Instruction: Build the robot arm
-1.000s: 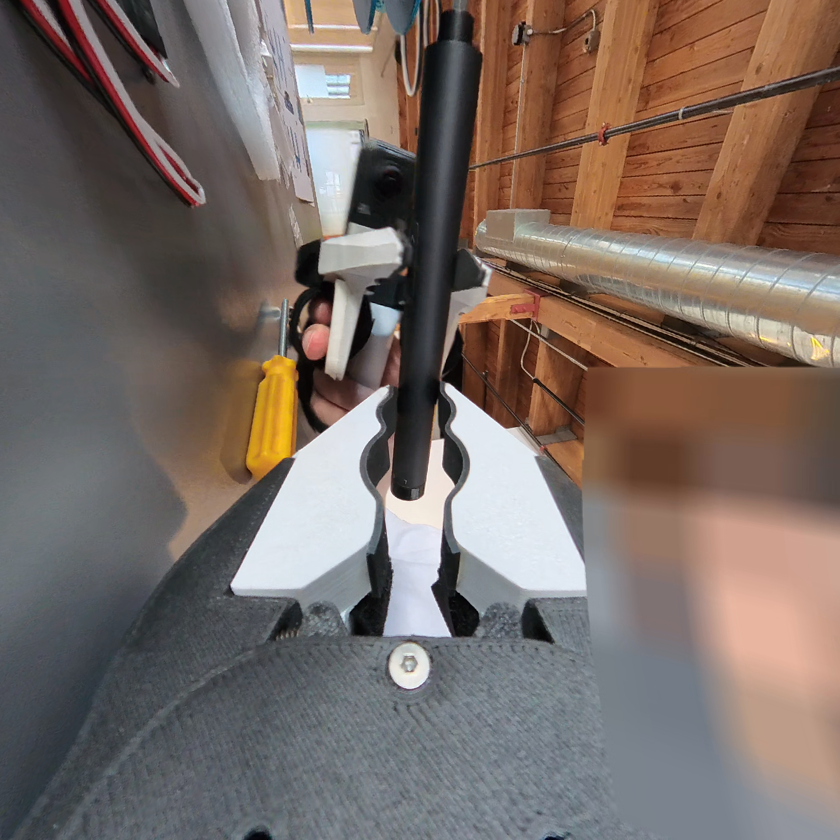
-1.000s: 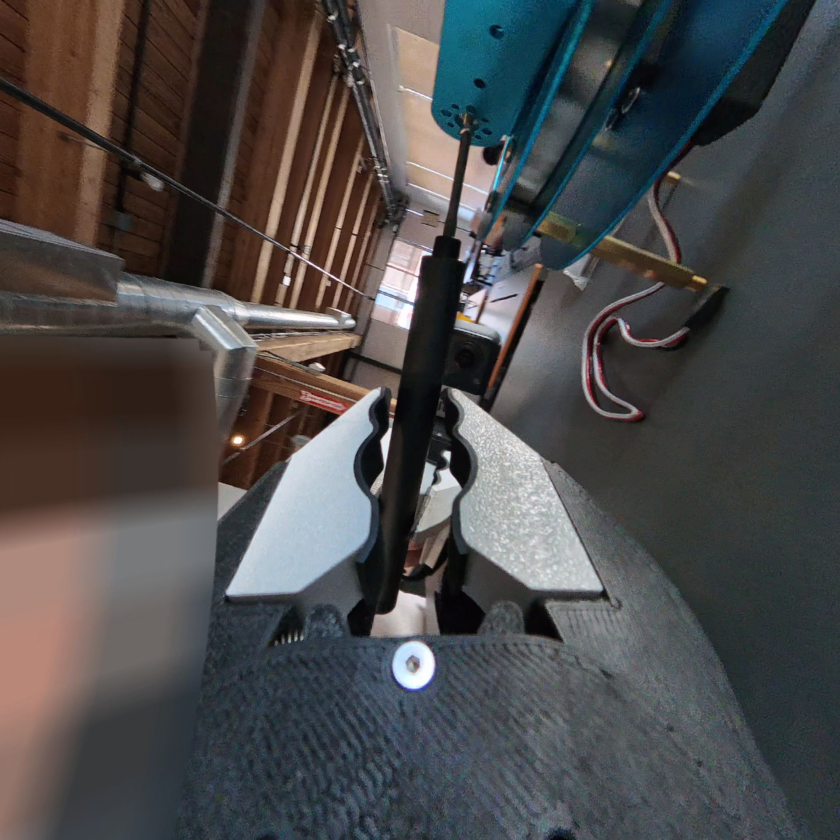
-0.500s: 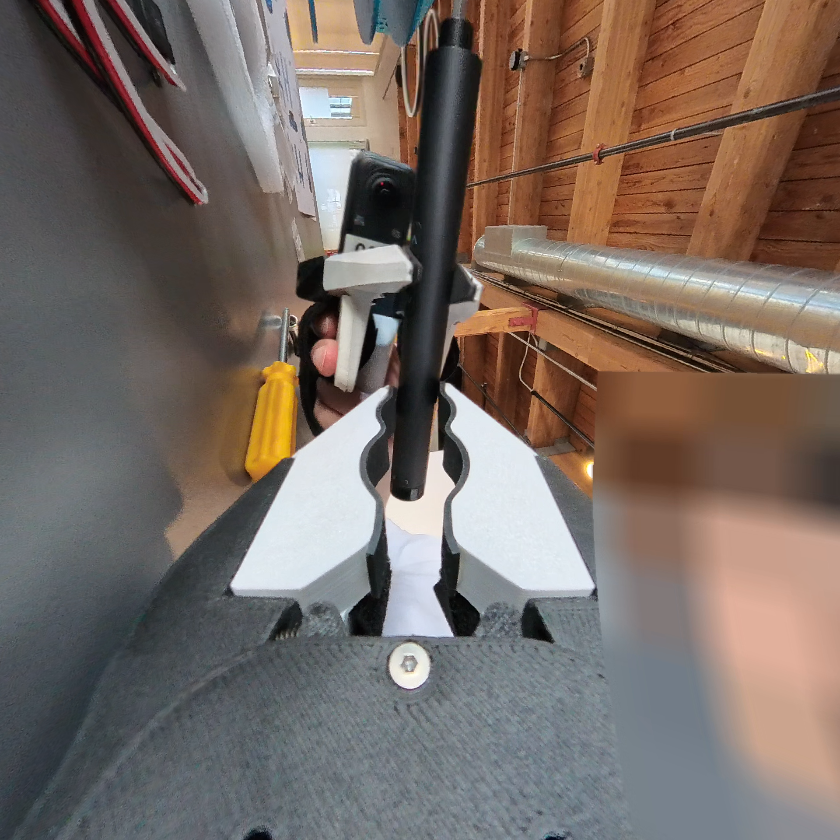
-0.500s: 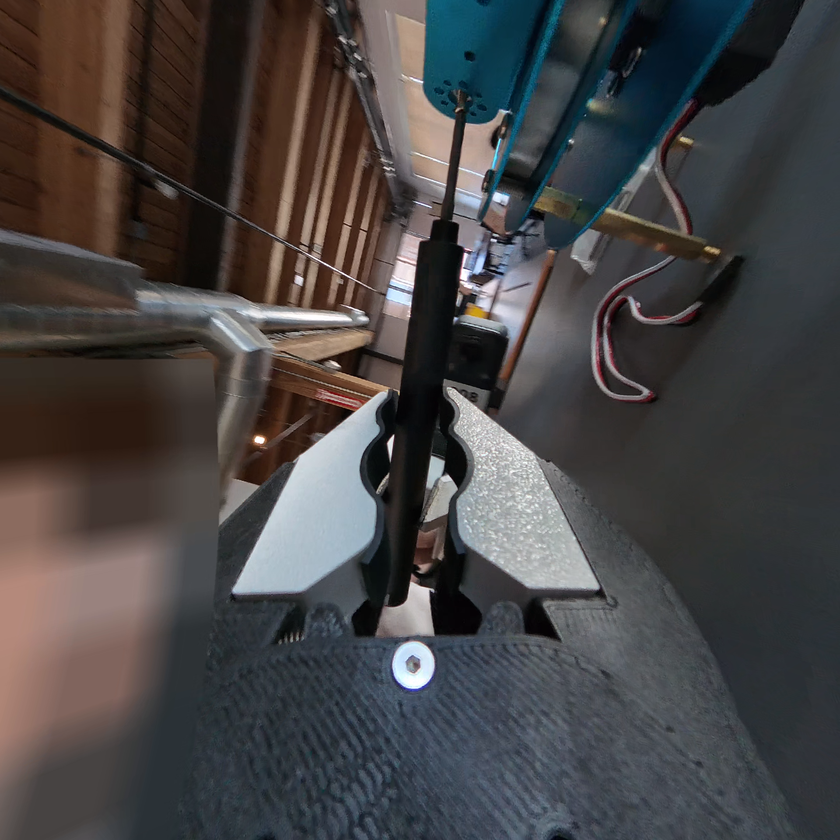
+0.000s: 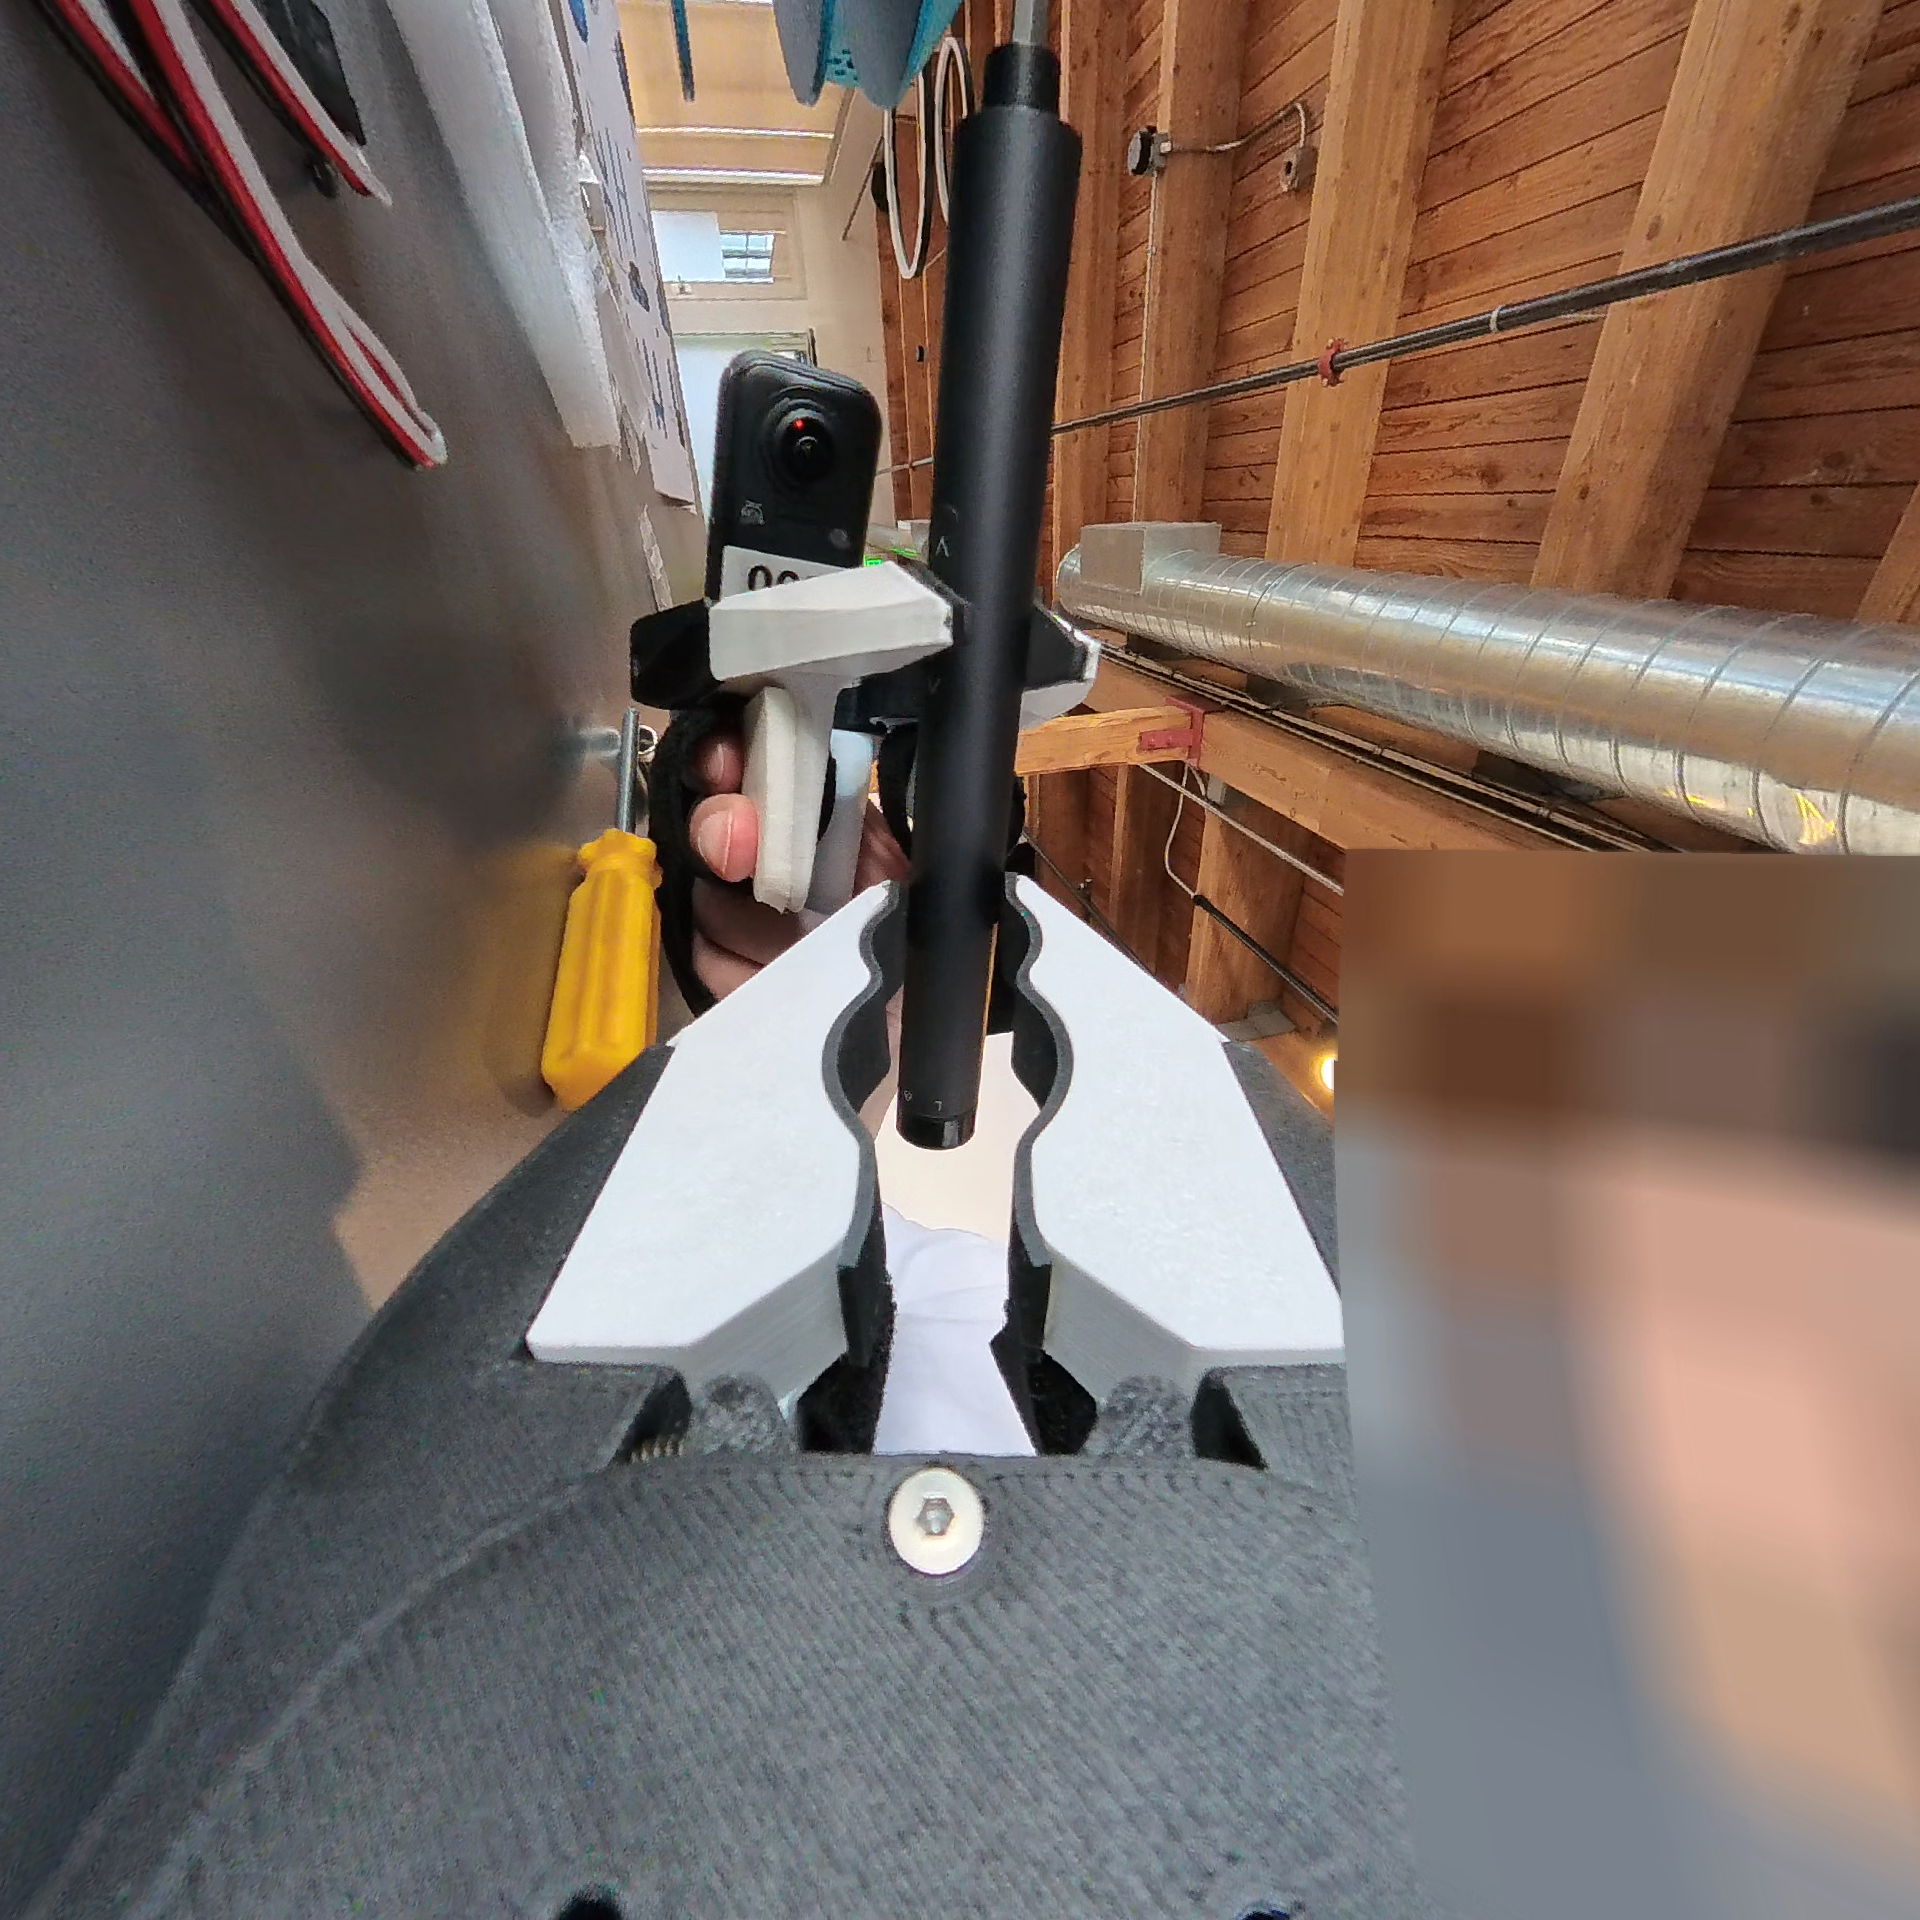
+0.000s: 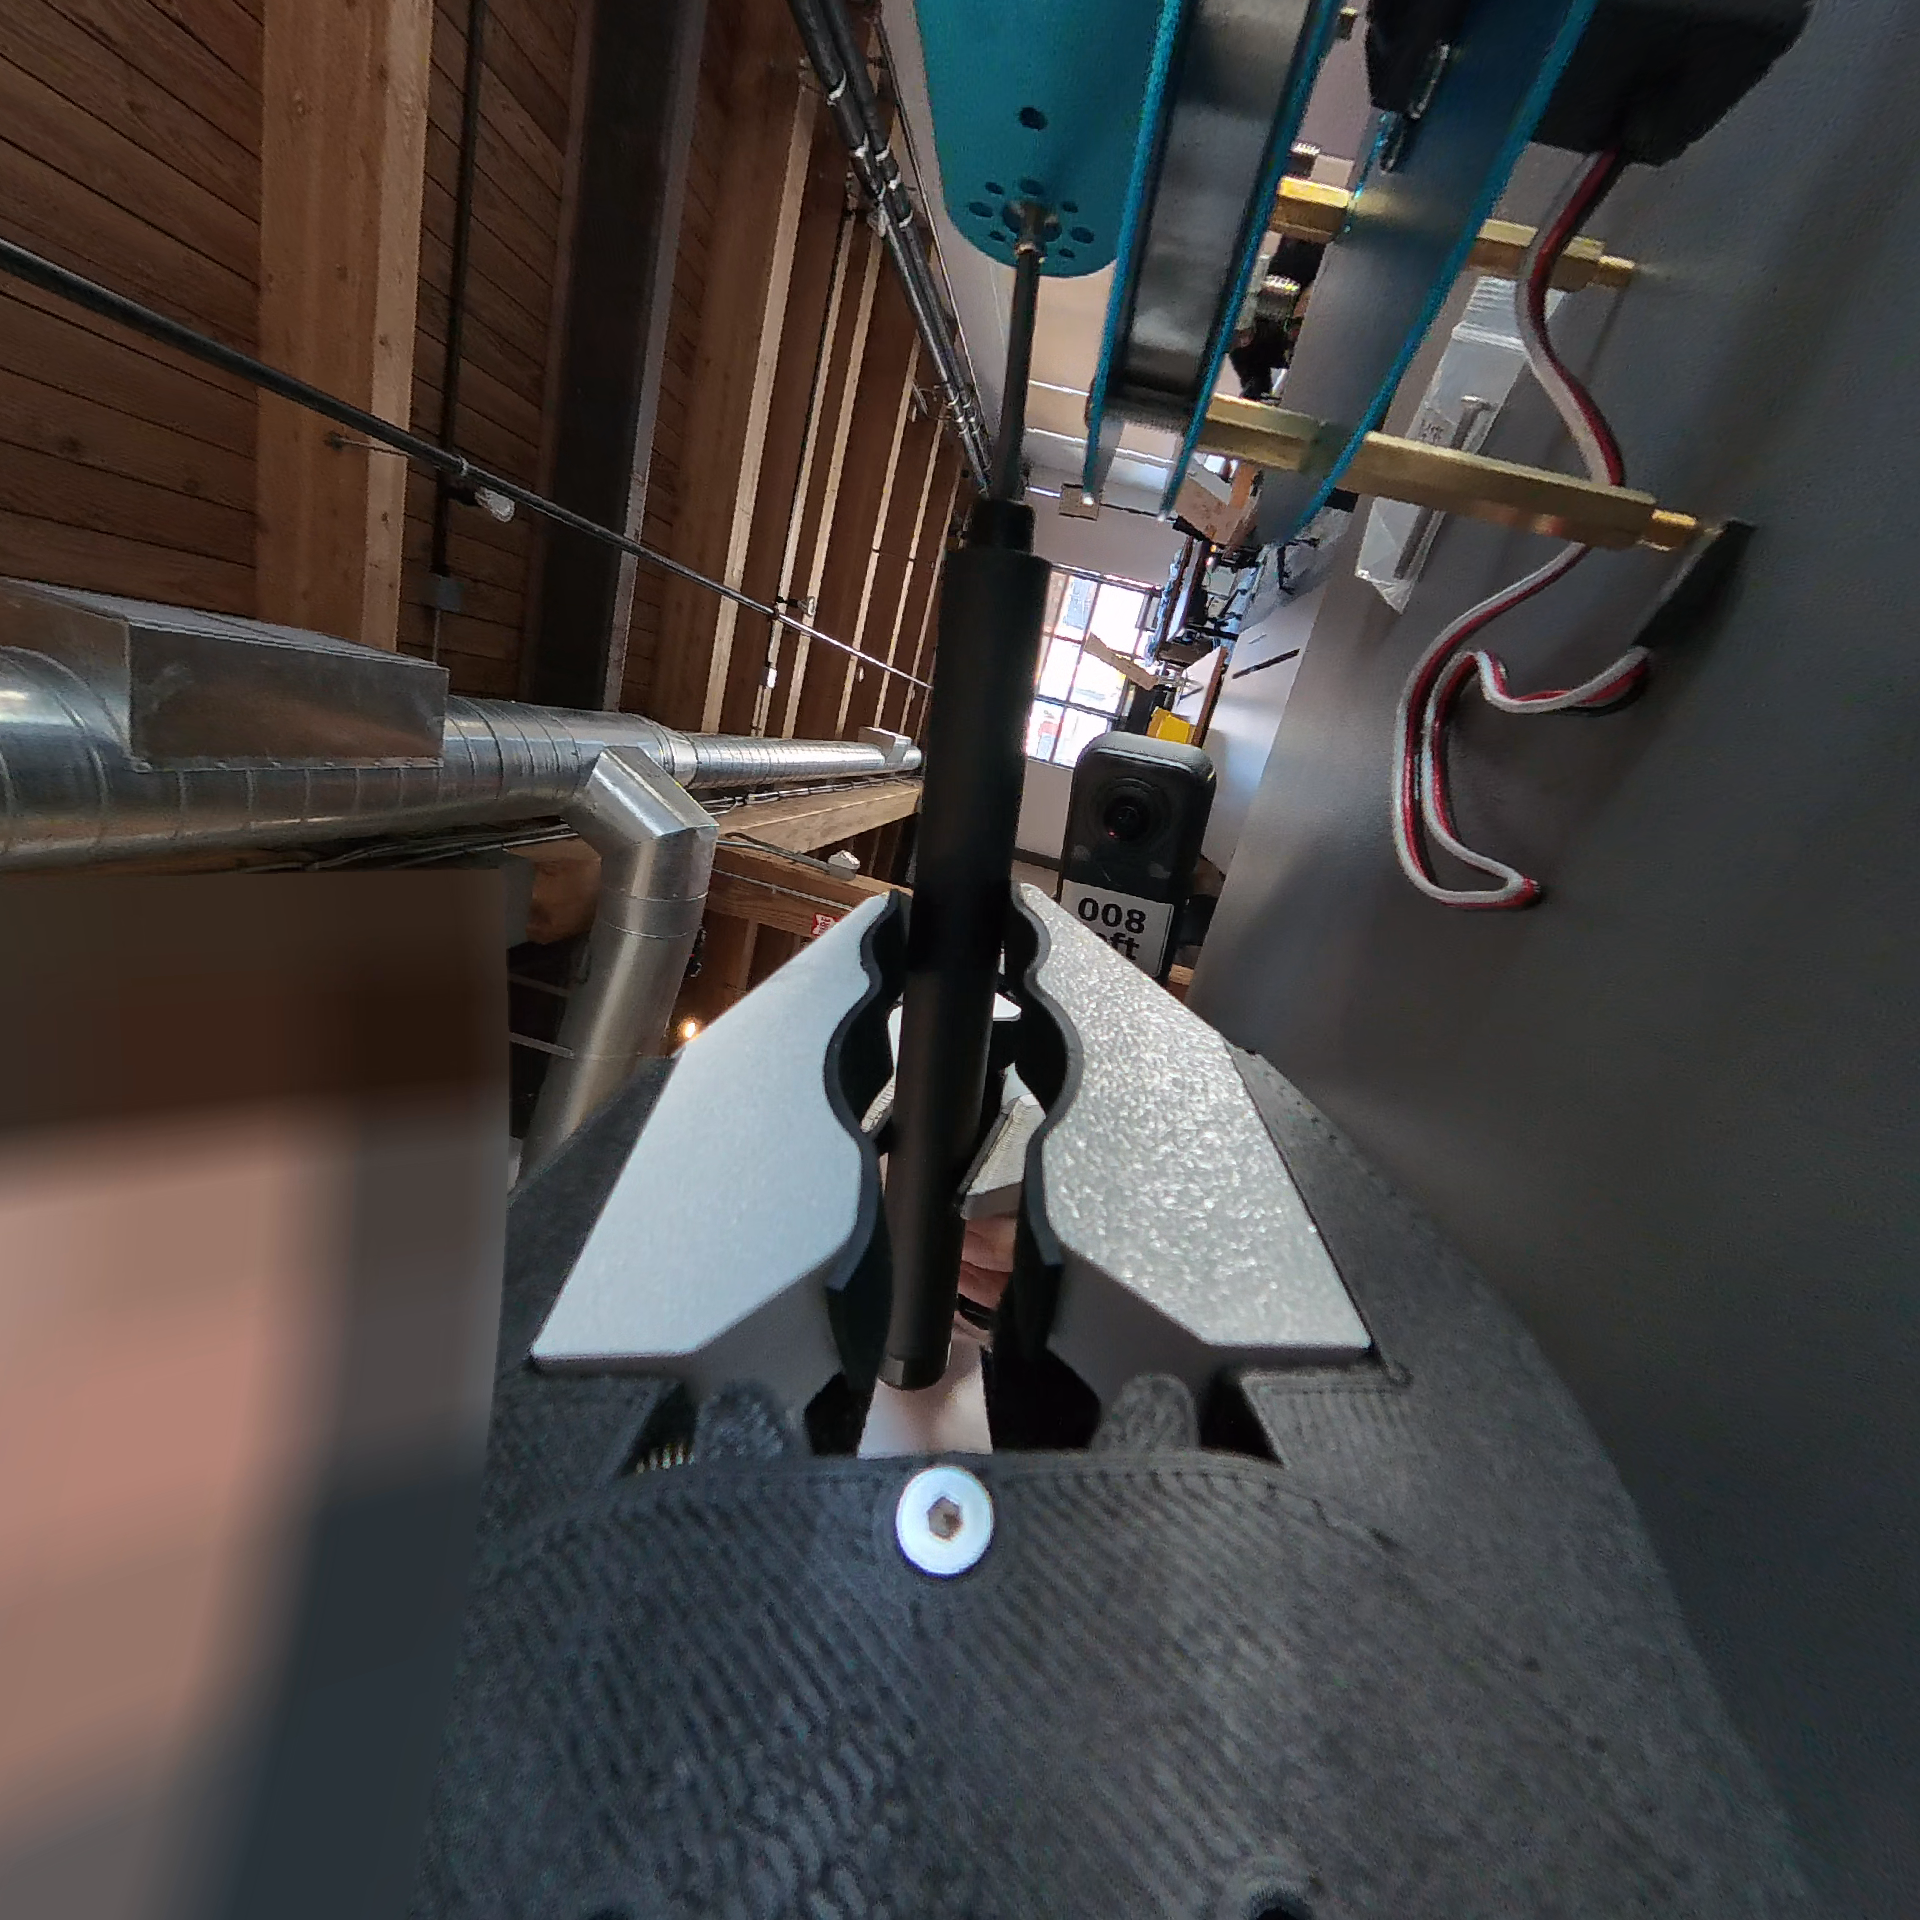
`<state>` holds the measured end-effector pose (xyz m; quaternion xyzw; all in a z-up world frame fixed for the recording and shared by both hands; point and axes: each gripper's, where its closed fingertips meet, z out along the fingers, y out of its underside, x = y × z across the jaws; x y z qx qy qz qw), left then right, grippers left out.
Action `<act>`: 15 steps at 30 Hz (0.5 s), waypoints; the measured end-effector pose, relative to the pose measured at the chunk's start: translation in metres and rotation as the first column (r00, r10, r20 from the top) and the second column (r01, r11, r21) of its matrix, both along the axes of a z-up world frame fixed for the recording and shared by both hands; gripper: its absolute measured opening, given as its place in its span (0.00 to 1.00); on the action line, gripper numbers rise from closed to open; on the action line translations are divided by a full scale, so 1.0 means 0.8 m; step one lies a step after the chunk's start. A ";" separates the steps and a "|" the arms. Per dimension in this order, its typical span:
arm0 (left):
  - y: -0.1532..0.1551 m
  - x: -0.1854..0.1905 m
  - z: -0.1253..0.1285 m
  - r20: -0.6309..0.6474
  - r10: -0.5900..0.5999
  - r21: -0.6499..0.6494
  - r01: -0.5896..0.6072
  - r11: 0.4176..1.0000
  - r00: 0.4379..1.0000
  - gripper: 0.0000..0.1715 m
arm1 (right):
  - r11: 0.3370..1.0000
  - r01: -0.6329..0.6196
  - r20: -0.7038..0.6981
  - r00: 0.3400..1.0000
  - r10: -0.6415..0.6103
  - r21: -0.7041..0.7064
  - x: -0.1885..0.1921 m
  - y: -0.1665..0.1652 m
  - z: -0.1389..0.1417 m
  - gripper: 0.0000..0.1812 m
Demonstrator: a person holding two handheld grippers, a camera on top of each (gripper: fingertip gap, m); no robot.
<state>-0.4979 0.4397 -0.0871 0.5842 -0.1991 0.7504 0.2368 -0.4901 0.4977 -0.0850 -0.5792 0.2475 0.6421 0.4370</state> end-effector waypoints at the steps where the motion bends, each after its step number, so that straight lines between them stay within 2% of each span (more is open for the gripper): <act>1: 0.000 0.000 0.000 0.001 -0.001 -0.002 0.001 1.000 1.000 0.09 | 1.000 0.000 0.000 1.000 0.000 -0.002 0.000 0.000 0.000 0.09; 11: 0.000 -0.001 0.002 0.000 -0.005 -0.018 0.005 1.000 1.000 0.09 | 1.000 -0.003 -0.007 1.000 0.003 -0.010 -0.001 0.000 0.000 0.09; 15: 0.001 -0.002 0.007 0.028 0.002 -0.040 -0.001 0.999 1.000 0.09 | 1.000 -0.008 -0.052 0.999 0.008 0.008 -0.001 0.000 0.004 0.09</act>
